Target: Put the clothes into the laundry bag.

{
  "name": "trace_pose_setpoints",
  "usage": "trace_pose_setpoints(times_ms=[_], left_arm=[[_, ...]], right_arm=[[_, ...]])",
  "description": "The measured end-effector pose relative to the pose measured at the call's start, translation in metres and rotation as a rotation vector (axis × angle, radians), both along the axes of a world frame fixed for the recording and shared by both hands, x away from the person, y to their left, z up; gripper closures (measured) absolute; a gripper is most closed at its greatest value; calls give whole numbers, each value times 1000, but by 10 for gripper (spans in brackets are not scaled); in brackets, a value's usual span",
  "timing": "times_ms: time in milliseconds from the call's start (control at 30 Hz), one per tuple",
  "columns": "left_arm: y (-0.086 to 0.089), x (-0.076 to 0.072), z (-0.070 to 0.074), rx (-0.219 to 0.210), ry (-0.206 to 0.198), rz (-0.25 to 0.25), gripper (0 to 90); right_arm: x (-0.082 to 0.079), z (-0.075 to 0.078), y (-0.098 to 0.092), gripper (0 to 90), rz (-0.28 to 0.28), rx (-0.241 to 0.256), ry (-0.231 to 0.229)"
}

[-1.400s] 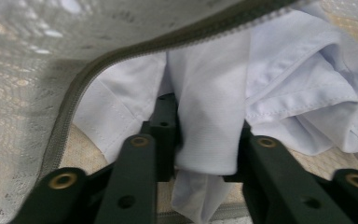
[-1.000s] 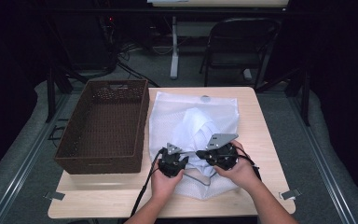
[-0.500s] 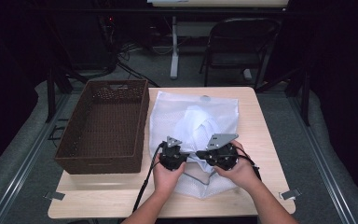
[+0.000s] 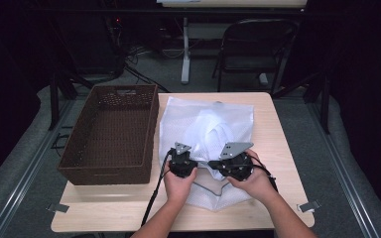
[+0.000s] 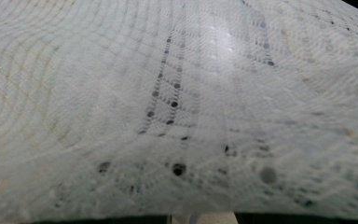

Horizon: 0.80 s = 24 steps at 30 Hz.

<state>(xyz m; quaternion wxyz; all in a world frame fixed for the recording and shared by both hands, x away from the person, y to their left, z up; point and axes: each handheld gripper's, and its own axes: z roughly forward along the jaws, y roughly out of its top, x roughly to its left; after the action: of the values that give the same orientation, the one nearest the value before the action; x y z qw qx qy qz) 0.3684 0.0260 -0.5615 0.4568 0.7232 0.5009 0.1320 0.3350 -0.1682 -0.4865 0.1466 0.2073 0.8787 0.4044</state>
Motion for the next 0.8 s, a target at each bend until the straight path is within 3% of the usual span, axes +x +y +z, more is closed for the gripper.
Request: trace_pose_setpoints(times_ms=[133,267,467,667,800], left_arm=[[0,4,-4,-2,35,-18,811],[1,0,-3,9,51,-58,696],[4,-17,7,55,22,-86,538],[13,-33,12,26,36,-110,493],[14,-35,12,40,42,-119,493]], right_arm=[[0,-1,0,892,-3,-2,3],[2,-2,-2,892,-10,1,5],[4,-1,-1,892,-19,4,2],[3,-1,0,892,-17,3,-2],[3,1,-2,892,-19,9,-6]])
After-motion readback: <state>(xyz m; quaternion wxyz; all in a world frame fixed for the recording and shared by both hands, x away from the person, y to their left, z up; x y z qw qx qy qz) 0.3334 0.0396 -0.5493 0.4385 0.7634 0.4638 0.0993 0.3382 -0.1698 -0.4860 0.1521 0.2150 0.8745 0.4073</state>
